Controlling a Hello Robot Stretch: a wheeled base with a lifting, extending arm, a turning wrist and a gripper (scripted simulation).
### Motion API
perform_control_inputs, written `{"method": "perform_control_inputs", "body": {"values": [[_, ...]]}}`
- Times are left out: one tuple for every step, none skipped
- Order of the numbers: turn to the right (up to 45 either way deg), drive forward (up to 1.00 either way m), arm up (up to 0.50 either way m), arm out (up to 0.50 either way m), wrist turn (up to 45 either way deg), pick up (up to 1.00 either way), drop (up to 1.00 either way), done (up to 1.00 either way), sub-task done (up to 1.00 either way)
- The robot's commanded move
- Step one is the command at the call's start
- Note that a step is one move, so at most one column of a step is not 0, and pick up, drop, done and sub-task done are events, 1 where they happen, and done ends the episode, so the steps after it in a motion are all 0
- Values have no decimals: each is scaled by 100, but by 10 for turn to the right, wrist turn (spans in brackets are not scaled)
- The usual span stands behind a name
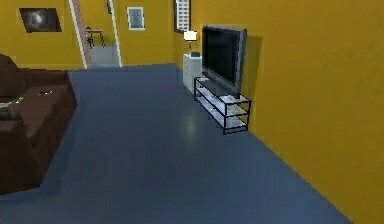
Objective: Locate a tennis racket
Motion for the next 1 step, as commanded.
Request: {"method": "perform_control_inputs", "body": {"values": [[-30, 0, 0, 0, 0, 0, 0, 0, 0]]}}
